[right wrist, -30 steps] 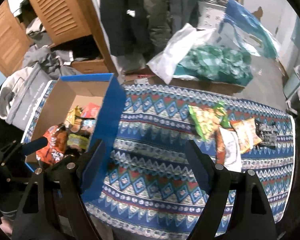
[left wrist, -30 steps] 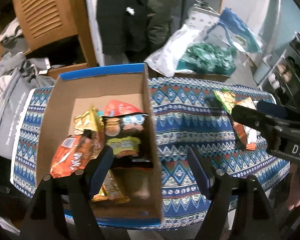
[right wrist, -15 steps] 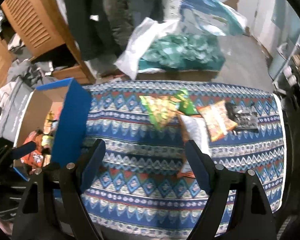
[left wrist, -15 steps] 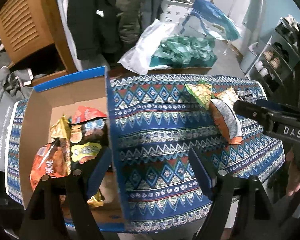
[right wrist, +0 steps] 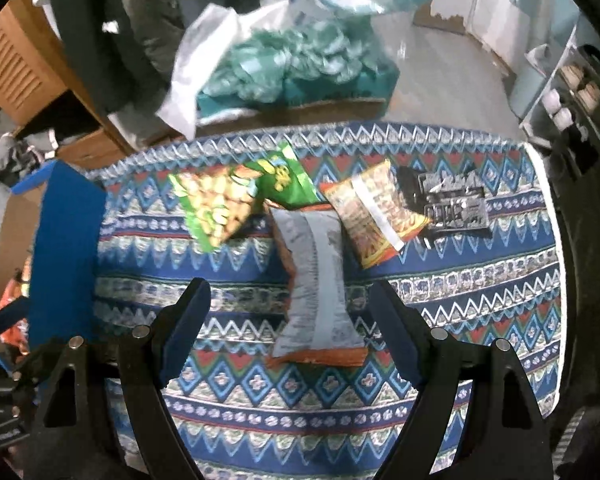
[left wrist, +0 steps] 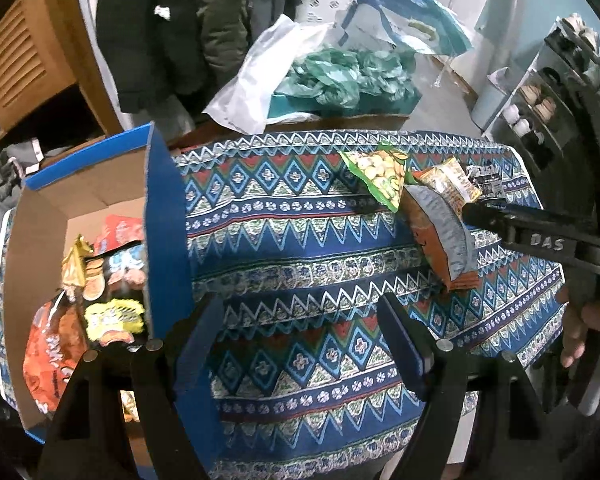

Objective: Organize snacks
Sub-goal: 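Grasp the green pea snack bag with the left tool while the right tool grasps the white printed bag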

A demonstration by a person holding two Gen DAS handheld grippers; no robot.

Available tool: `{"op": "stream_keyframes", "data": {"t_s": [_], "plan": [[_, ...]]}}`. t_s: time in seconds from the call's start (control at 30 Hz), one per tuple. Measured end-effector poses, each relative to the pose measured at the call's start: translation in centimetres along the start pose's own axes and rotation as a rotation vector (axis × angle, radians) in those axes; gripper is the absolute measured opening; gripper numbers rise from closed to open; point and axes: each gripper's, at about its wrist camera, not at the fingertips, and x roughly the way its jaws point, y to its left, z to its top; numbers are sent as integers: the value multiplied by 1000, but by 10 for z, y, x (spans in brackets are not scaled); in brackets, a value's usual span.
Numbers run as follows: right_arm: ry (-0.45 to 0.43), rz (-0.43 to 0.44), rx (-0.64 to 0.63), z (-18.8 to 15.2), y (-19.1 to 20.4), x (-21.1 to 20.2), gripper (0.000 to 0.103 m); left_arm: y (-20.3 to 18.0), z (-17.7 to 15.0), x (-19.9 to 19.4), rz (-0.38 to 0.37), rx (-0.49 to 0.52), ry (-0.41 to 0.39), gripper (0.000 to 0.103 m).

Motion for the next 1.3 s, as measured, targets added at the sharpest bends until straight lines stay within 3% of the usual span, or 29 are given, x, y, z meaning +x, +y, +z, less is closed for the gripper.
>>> {"op": "stream_keyframes", "data": {"t_s": [0.4,0.63,0.7,0.77,0.9,1.1,1.3], "plan": [[101,-12,31,0,-19,65,82,-9,12,51,-2,-11,70,80],[155,-19,46,-8,-30,91,82,-10,14,59,5,1,84,80],[166,-26,29,-13,-28,94,69,-11,14,58,7,4,80,80],[172,-29,15,-17,-28,94,54,-12,16,58,8,5,78,80],[179,-36,-1,-31,-28,89,48,-15,17,55,9,4,72,80],[178,1,97,-59,-52,65,46,-26,16,51,3,24,66,80],[110,6,159,-63,-78,35,46,-43,25,58,-4,64,67,80]]}}
